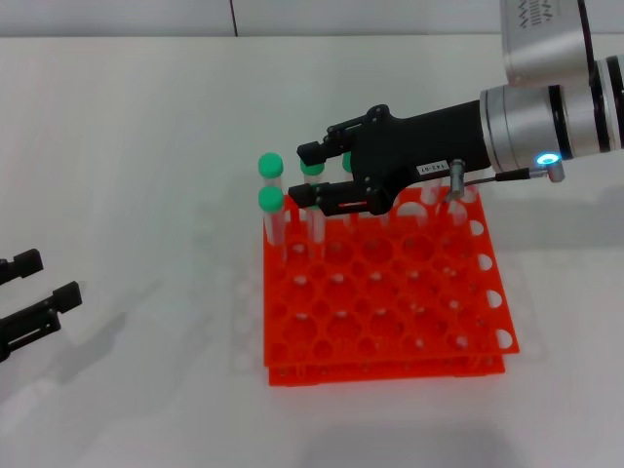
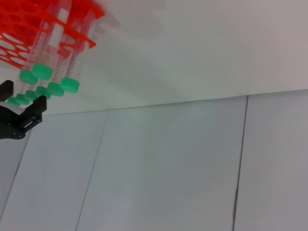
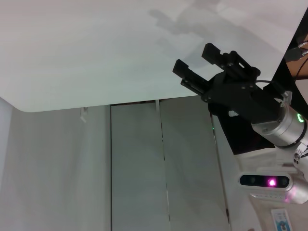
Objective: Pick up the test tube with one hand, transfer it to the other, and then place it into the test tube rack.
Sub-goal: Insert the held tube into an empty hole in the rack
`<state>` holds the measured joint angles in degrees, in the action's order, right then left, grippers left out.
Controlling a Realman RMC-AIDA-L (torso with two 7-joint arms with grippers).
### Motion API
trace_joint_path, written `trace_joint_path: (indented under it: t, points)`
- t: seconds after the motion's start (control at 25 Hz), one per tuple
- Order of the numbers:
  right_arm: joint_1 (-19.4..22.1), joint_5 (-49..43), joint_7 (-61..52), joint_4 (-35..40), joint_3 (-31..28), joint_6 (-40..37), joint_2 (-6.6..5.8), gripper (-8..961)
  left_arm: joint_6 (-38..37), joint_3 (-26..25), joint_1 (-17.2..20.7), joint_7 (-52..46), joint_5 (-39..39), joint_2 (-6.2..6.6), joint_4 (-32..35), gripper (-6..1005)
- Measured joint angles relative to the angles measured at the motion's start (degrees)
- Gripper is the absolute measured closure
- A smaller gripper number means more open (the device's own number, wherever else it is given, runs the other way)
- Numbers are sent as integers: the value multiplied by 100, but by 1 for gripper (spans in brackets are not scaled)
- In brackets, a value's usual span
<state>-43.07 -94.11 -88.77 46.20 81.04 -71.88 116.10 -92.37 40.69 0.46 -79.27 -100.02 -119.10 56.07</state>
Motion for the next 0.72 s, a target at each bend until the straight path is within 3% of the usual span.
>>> trace_joint_path:
  t: [0.08, 0.2, 0.52, 0.72]
  points:
    - [0, 1, -12, 2, 0, 0, 0, 579, 0, 0, -12, 0, 0, 4, 0, 285]
    - [3, 33, -25, 6, 0, -2, 0, 377, 0, 0, -23, 0, -34, 10, 0, 285]
    - [136, 221, -39, 160, -149, -425, -59, 333, -136, -218, -29, 25, -63, 2, 0, 285]
    - [715, 208, 54, 633, -633, -944, -83, 333, -275, -277, -78, 71, -30, 1, 0, 285]
